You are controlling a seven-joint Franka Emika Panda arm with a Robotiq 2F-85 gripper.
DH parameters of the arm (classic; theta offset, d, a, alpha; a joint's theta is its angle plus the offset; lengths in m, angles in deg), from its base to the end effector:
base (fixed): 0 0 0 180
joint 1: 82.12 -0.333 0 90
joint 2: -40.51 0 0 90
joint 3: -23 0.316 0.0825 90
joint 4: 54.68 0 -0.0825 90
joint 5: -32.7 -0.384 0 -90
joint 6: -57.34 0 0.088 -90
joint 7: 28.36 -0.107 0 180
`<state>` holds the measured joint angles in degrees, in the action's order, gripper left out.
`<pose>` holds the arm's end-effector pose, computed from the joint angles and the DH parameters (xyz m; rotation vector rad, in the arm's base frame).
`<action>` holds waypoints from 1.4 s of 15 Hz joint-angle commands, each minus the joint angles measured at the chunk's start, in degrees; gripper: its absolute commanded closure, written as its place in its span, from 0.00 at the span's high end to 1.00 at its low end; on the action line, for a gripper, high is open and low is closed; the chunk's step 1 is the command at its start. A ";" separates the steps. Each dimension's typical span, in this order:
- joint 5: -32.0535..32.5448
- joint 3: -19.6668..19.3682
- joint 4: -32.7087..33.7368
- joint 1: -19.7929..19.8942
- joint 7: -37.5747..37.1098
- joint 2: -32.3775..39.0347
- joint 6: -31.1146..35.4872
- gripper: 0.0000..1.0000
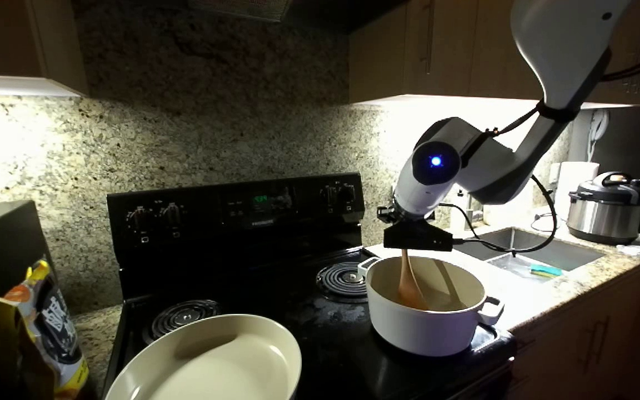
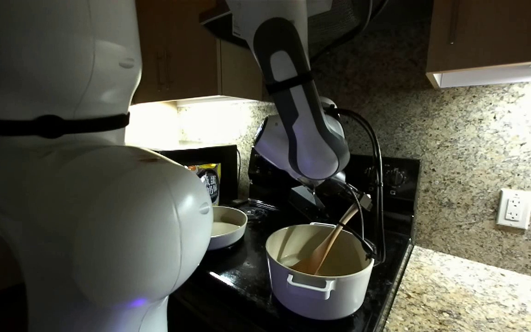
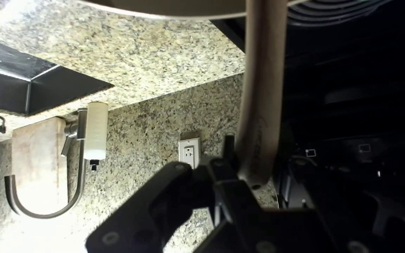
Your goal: Stir the pot with the wooden spoon
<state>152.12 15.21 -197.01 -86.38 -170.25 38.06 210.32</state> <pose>0.4562 -0.0019 0.2988 2.4528 -0.7799 1.3667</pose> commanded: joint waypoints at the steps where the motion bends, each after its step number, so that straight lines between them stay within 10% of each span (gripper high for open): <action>1: -3.17 0.18 3.12 -0.20 1.05 1.87 -0.63 0.07; 21: 0.23 -6.62 1.03 2.04 -0.34 1.49 -0.13 0.07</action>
<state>150.53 8.68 -193.62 -84.44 -170.27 41.16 210.14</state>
